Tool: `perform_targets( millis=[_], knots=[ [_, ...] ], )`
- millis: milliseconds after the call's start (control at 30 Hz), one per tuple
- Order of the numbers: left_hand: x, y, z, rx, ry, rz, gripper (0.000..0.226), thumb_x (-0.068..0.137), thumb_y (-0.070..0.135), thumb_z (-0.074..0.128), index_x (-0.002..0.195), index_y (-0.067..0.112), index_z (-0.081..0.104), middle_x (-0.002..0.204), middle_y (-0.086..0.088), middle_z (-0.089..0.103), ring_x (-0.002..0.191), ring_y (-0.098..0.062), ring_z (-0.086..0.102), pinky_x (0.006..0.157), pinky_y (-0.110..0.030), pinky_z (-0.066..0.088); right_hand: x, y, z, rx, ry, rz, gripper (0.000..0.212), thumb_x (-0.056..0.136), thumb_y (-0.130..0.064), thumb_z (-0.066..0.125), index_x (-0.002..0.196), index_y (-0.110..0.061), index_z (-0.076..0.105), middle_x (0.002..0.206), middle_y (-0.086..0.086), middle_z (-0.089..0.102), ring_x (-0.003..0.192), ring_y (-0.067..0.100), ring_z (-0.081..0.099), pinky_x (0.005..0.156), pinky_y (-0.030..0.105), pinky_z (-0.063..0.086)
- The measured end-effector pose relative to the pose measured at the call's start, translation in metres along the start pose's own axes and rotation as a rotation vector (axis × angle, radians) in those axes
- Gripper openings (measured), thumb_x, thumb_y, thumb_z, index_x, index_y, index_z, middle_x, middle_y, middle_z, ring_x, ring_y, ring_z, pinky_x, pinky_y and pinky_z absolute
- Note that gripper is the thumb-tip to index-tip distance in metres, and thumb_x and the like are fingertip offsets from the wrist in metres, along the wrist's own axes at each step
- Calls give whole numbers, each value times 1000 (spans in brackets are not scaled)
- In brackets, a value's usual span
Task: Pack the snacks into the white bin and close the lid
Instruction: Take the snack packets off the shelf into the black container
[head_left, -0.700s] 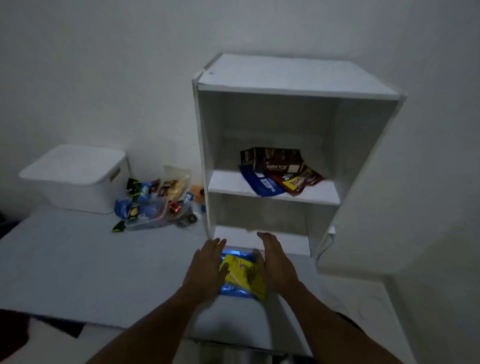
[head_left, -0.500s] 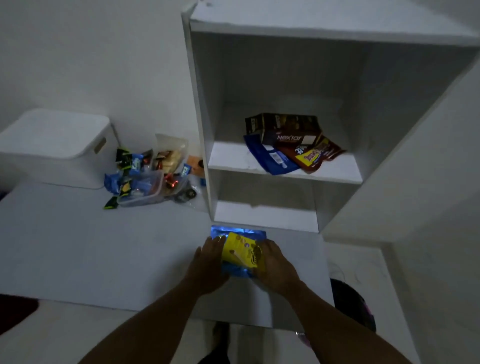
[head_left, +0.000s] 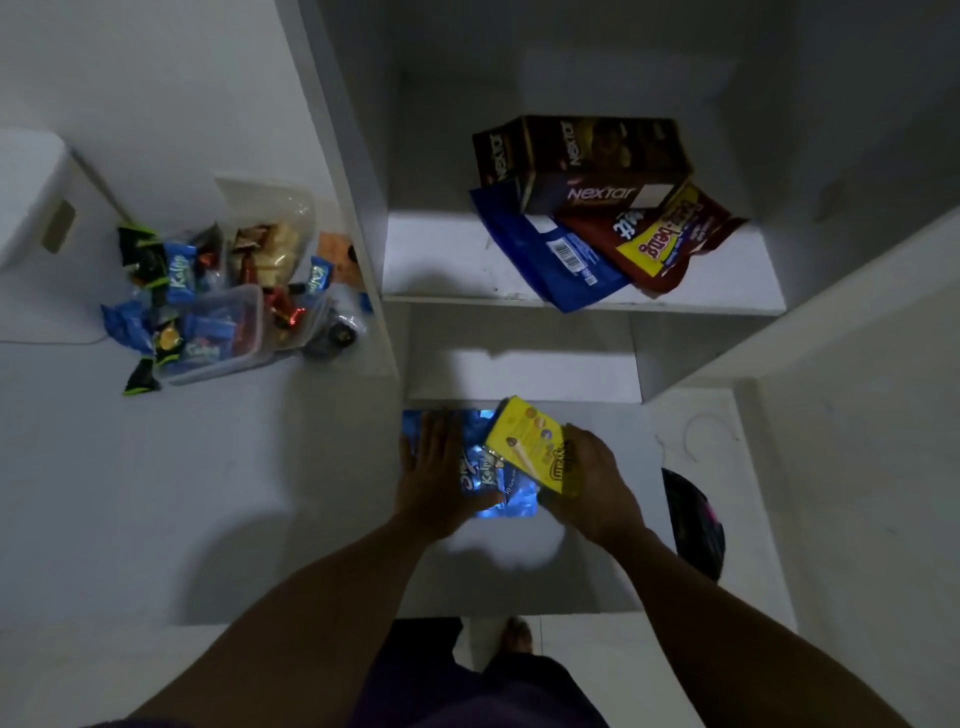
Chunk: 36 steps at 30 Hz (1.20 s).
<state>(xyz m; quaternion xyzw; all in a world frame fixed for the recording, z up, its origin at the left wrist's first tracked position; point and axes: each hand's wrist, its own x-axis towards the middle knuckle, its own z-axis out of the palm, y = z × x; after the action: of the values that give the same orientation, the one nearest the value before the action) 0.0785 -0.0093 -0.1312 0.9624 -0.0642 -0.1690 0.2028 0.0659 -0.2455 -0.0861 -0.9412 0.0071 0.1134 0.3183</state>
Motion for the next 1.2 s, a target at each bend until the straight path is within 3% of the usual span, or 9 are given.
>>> perform_targets(
  millis=[133, 300, 433, 600, 767, 867, 933, 1067, 1200],
  knots=[
    [4, 4, 17, 33, -100, -33, 126, 61, 90, 39, 156, 20, -7, 163, -3, -12, 149, -32, -18, 116, -62, -7, -2, 13, -9, -2, 34, 40, 88, 69, -21, 84, 144, -10, 40, 137, 7, 48, 127, 25, 42, 99, 31, 37],
    [5, 6, 21, 29, -96, -90, 115, 78, 67, 63, 156, 12, 0, 165, -9, 4, 152, -33, -4, 119, -55, 2, -2, 24, -10, 26, 42, 91, 90, 70, -26, 84, 145, -12, 37, 140, 7, 45, 129, 22, 40, 103, 34, 38],
    [3, 17, 14, -2, -5, -107, 98, 82, 48, 70, 156, 15, 15, 155, -8, 37, 146, -30, 27, 110, -46, 29, -6, 31, -9, 52, 57, 97, 90, 71, -28, 82, 146, -13, 34, 141, 7, 44, 129, 24, 41, 101, 36, 40],
    [-10, 51, 6, -93, 5, -132, 81, 97, 31, 56, 156, 33, -1, 139, -11, 55, 112, -32, 61, 84, -40, 52, -11, 52, -27, 72, 95, 19, 89, 69, -28, 83, 144, -10, 39, 137, 9, 49, 125, 26, 44, 102, 34, 39],
    [-20, 128, 5, -290, -139, -129, 88, 90, 25, 69, 155, 40, 11, 149, 3, 41, 129, -22, 47, 101, -35, 43, -15, 104, -67, 105, 87, -38, 69, 67, -25, 70, 132, -19, 49, 120, 3, 58, 109, 24, 57, 89, 32, 50],
    [-24, 185, 16, -292, -115, -139, 58, 99, 44, 48, 152, 32, 28, 144, 0, 49, 117, -12, 50, 90, -20, 37, -25, 148, -95, 174, 124, -12, 60, 68, -28, 68, 125, -21, 52, 112, 0, 61, 101, 18, 62, 78, 35, 55],
    [-23, 221, 28, -282, -114, -126, 60, 95, 51, 46, 147, 20, 42, 136, -6, 56, 115, -13, 53, 87, -16, 34, -34, 185, -110, 148, 120, 13, 65, 68, -36, 67, 130, -22, 52, 117, -3, 60, 106, 15, 59, 81, 33, 52],
    [-11, 287, 60, -335, -47, -105, 29, 97, 14, 55, 125, 9, 62, 116, -12, 65, 101, -19, 62, 76, -17, 37, -56, 252, -141, 129, 125, 158, 77, 63, -51, 69, 133, -24, 48, 119, -3, 58, 111, 22, 60, 84, 39, 54],
    [-2, 344, 102, -403, -86, -29, 43, 90, 11, 66, 133, 9, 58, 121, -10, 61, 103, -14, 57, 80, -14, 39, -91, 286, -174, 224, 185, 294, 82, 68, -45, 79, 138, -18, 44, 125, 3, 54, 115, 22, 53, 91, 42, 53]
  ],
)
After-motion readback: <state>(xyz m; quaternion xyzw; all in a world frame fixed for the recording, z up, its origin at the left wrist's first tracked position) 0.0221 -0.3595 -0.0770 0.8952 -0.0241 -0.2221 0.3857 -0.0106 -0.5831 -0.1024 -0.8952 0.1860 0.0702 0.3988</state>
